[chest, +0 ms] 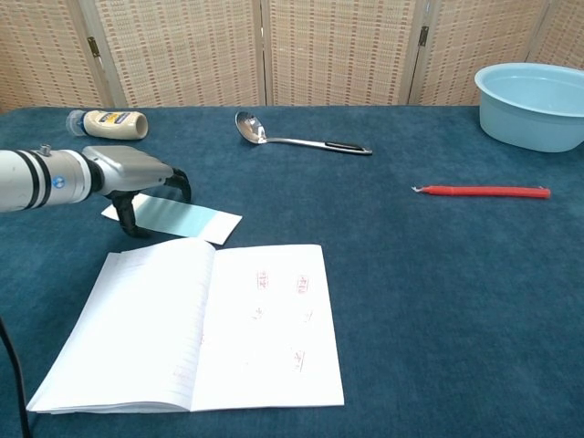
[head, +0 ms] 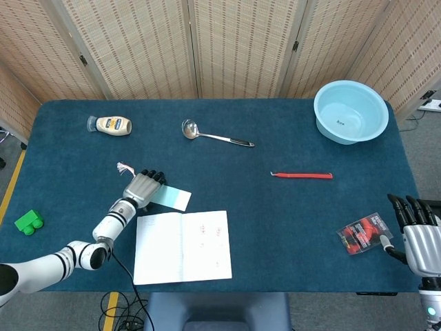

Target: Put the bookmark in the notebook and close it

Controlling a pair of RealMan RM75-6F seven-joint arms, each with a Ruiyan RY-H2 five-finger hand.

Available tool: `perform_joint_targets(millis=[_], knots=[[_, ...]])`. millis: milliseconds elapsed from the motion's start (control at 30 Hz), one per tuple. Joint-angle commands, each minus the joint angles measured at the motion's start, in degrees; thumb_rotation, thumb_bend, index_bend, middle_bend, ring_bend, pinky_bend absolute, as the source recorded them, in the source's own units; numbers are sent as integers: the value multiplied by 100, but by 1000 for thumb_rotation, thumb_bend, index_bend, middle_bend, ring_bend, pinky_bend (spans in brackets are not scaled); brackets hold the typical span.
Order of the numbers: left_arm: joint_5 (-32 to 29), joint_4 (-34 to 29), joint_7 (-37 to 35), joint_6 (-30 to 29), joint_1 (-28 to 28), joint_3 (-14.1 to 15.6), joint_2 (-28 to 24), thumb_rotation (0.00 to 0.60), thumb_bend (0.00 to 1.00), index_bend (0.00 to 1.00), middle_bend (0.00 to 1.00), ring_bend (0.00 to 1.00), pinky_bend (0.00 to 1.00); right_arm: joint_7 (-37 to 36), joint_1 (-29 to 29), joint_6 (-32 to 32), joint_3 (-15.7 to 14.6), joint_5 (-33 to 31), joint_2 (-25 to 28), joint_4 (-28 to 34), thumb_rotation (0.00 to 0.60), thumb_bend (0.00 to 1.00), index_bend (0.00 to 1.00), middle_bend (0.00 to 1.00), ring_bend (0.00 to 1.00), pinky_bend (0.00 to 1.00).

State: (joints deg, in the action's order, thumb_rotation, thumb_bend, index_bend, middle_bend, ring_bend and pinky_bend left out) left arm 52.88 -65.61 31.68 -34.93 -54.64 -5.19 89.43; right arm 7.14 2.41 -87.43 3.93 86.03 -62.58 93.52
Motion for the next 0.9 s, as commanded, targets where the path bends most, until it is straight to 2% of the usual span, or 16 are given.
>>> perform_joint_targets(millis=[33, 533, 900], knots=[[-34, 4, -7, -19, -23, 27, 14, 600, 322, 231, 103, 115, 180, 2, 2, 6, 1, -4, -1, -2, 600, 210, 81, 140, 81, 114], [-168, 144, -105, -32, -136, 144, 117, 600, 348, 245, 103, 115, 180, 6, -13, 15, -4, -31, -8, -5, 600, 210, 81, 140, 81, 114], [-88, 366, -300, -72, -126, 172, 266, 600, 348, 310, 103, 115, 180, 6, -29, 3, -5, -38, 6, 2, 600, 210, 81, 140, 81, 114]])
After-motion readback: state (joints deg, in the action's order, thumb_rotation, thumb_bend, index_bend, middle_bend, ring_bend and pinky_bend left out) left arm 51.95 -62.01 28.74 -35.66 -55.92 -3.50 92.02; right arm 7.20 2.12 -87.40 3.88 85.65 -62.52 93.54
